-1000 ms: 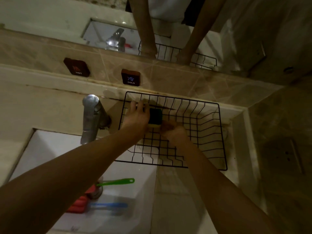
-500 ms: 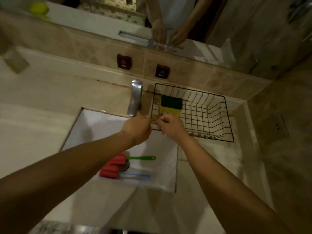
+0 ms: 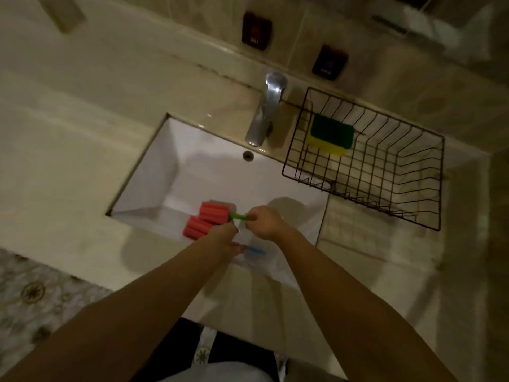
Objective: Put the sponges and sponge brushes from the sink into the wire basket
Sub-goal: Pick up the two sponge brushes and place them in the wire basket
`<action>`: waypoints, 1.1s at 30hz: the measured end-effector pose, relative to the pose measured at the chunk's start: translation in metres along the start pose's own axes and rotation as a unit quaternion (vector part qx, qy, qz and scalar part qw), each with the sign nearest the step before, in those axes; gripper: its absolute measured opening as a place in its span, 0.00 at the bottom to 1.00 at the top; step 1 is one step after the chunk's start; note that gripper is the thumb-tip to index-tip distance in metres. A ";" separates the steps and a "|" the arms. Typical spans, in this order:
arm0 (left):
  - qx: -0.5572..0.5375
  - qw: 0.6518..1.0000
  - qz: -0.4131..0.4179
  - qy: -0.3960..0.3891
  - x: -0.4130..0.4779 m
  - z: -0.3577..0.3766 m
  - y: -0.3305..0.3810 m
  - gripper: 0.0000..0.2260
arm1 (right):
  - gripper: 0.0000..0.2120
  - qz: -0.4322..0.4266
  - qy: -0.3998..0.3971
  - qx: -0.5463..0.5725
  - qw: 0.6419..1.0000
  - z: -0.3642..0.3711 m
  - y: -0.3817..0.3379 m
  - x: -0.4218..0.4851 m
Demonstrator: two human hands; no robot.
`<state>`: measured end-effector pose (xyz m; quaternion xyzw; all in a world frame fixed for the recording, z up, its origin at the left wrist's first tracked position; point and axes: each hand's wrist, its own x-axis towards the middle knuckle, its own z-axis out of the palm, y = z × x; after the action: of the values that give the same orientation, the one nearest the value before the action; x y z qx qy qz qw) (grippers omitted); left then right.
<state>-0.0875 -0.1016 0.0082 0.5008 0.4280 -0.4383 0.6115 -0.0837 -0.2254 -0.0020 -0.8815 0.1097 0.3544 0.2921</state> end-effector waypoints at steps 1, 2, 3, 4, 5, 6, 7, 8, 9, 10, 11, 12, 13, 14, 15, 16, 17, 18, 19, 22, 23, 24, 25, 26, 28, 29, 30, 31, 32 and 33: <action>-0.001 1.000 -0.006 0.015 0.008 0.002 0.000 0.06 | 0.08 0.000 -0.010 -0.016 1.000 0.003 0.003 0.007; -0.010 0.999 -0.007 0.034 0.012 0.003 -0.001 0.05 | 0.06 0.001 -0.019 -0.033 0.999 0.006 0.004 0.012; -0.048 0.998 -0.013 0.046 0.021 0.003 -0.003 0.07 | 0.05 0.002 -0.028 -0.045 0.999 0.010 0.007 0.019; -0.093 0.994 -0.028 0.054 0.026 0.004 -0.004 0.09 | 0.05 0.004 -0.035 -0.048 0.998 0.015 0.009 0.027; -0.132 0.989 -0.038 0.061 0.033 0.006 -0.007 0.09 | 0.06 0.007 -0.043 -0.049 0.998 0.020 0.011 0.034; -0.171 0.983 -0.041 0.061 0.040 0.008 -0.009 0.08 | 0.08 0.012 -0.049 -0.050 0.997 0.025 0.013 0.040; -0.199 0.978 -0.037 0.058 0.047 0.009 -0.011 0.07 | 0.10 0.013 -0.048 -0.060 0.997 0.029 0.014 0.045; -0.222 0.974 -0.029 0.047 0.055 0.010 -0.012 0.05 | 0.12 0.009 -0.040 -0.082 0.996 0.033 0.015 0.050; -0.231 0.972 -0.020 0.043 0.064 0.010 -0.015 0.05 | 0.14 0.000 -0.029 -0.111 0.993 0.037 0.016 0.054; -0.234 0.971 -0.017 0.043 0.072 0.010 -0.016 0.05 | 0.16 -0.010 -0.017 -0.137 0.990 0.041 0.017 0.057; -0.229 0.972 -0.017 0.046 0.079 0.011 -0.017 0.06 | 0.19 -0.017 -0.009 -0.152 0.988 0.045 0.017 0.059; -0.229 0.972 -0.017 0.048 0.083 0.011 -0.018 0.06 | 0.20 -0.019 -0.007 -0.161 0.987 0.049 0.018 0.060; -0.225 0.973 -0.016 0.052 0.086 0.011 -0.019 0.08 | 0.19 -0.020 -0.005 -0.166 0.986 0.054 0.018 0.062; -0.222 0.974 -0.014 0.052 0.087 0.012 -0.019 0.11 | 0.16 -0.015 -0.003 -0.161 0.987 0.058 0.019 0.063; -0.218 0.974 -0.014 0.051 0.087 0.012 -0.020 0.14 | 0.13 -0.008 -0.003 -0.136 0.991 0.061 0.018 0.063; -0.212 0.976 -0.012 0.051 0.086 0.011 -0.020 0.16 | 0.09 0.000 -0.008 -0.095 0.995 0.064 0.018 0.062; -0.206 0.977 -0.011 0.052 0.084 0.010 -0.022 0.16 | 0.07 0.004 -0.011 -0.047 0.999 0.066 0.017 0.059; -0.200 0.978 -0.012 0.053 0.079 0.008 -0.023 0.15 | 0.06 0.009 -0.006 0.006 1.000 0.067 0.017 0.054; -0.194 0.980 -0.008 0.050 0.073 0.008 -0.023 0.12 | 0.08 0.017 0.014 0.064 0.998 0.069 0.015 0.046; -0.168 0.985 0.022 0.023 0.044 0.006 -0.022 0.10 | 0.10 0.007 0.114 0.144 0.983 0.065 0.004 0.016; -0.159 0.987 0.036 0.009 0.032 0.005 -0.022 0.11 | 0.05 0.007 0.133 0.146 0.980 0.061 -0.003 0.005; -0.148 0.988 0.050 -0.008 0.021 0.003 -0.022 0.11 | 0.02 0.012 0.150 0.147 0.978 0.056 -0.010 -0.007; -0.135 0.988 0.064 -0.027 0.009 0.001 -0.023 0.11 | 0.03 0.010 0.168 0.150 0.974 0.051 -0.016 -0.019; -0.121 0.989 0.078 -0.042 -0.003 -0.002 -0.023 0.10 | 0.04 0.003 0.185 0.154 0.970 0.047 -0.021 -0.030; -0.105 0.987 0.102 -0.070 -0.026 -0.009 -0.025 0.07 | 0.06 -0.011 0.208 0.177 0.962 0.039 -0.029 -0.055; -0.102 0.985 0.109 -0.086 -0.036 -0.012 -0.027 0.07 | 0.07 -0.013 0.220 0.190 0.957 0.037 -0.032 -0.068; -0.102 0.984 0.110 -0.099 -0.045 -0.014 -0.029 0.07 | 0.08 -0.014 0.235 0.194 0.952 0.035 -0.035 -0.079; -0.106 0.983 0.107 -0.107 -0.053 -0.016 -0.031 0.07 | 0.08 -0.015 0.252 0.182 0.950 0.033 -0.037 -0.088; -0.112 0.983 0.098 -0.112 -0.061 -0.018 -0.032 0.07 | 0.07 -0.012 0.268 0.156 0.950 0.031 -0.039 -0.097; -0.120 0.982 0.088 -0.120 -0.068 -0.018 -0.033 0.06 | 0.05 -0.004 0.281 0.133 0.951 0.028 -0.040 -0.105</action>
<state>-0.1378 -0.0801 0.0634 0.4028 0.3554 -0.3853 0.7503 -0.1593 -0.1774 0.0714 -0.8990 0.2296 0.0738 0.3655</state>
